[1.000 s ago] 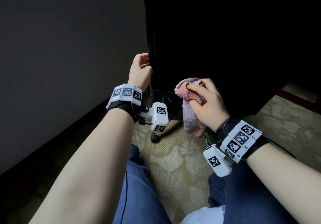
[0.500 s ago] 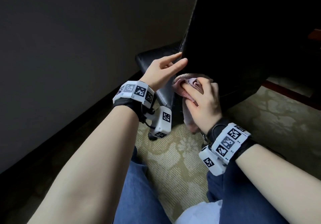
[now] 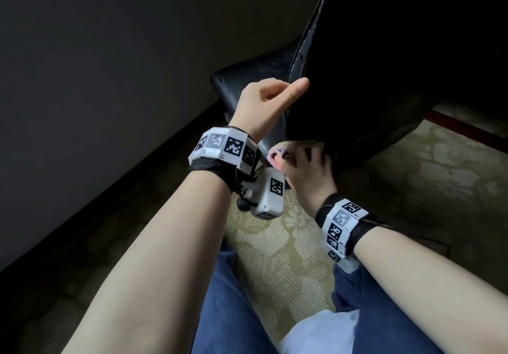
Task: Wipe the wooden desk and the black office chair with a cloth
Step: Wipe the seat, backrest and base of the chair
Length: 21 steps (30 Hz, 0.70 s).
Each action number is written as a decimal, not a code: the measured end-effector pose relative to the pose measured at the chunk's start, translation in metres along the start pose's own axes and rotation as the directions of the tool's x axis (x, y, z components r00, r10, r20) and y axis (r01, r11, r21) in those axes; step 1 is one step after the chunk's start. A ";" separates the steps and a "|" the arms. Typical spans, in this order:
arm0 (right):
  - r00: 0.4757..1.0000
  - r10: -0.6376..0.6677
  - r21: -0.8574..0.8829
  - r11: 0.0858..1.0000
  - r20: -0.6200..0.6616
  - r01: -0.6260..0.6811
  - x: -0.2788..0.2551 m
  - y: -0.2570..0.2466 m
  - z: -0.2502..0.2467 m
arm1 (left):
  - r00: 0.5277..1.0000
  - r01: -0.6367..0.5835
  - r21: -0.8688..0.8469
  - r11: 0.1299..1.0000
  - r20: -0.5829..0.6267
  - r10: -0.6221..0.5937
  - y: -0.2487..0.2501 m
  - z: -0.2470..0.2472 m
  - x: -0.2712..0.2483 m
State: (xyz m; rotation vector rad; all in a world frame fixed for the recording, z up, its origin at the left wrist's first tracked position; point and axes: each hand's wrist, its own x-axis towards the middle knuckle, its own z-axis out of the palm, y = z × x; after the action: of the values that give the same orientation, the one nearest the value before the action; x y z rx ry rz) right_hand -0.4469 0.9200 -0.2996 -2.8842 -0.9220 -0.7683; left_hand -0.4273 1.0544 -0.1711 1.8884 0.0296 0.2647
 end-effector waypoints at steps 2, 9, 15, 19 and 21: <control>0.998 0.001 -0.046 0.999 0.066 0.002 0.000 -0.008 -0.003 | 1.000 -0.015 0.008 1.000 -0.027 0.015 -0.002 0.003 -0.001; 0.988 -0.060 0.135 0.990 0.144 0.041 -0.004 -0.007 0.003 | 0.993 -0.046 0.058 0.997 -0.109 0.053 -0.005 0.009 -0.004; 0.900 -0.047 0.180 0.983 0.434 -0.036 -0.013 0.004 -0.006 | 0.989 -0.060 0.093 0.994 -0.129 0.072 -0.004 0.013 -0.009; 0.974 -0.008 0.288 0.956 0.228 -0.059 -0.023 0.020 -0.013 | 0.984 -0.060 0.086 0.994 -0.164 0.073 -0.015 0.021 -0.014; 0.996 0.034 0.346 0.936 0.084 -0.062 -0.026 0.035 -0.019 | 0.987 -0.034 0.058 0.998 -0.154 0.042 -0.024 0.028 -0.017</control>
State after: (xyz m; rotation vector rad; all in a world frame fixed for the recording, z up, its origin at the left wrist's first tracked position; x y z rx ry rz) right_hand -0.4543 0.8738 -0.2906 -2.6261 -0.8867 -0.4381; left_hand -0.4357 1.0341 -0.2052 1.9209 0.1076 0.4413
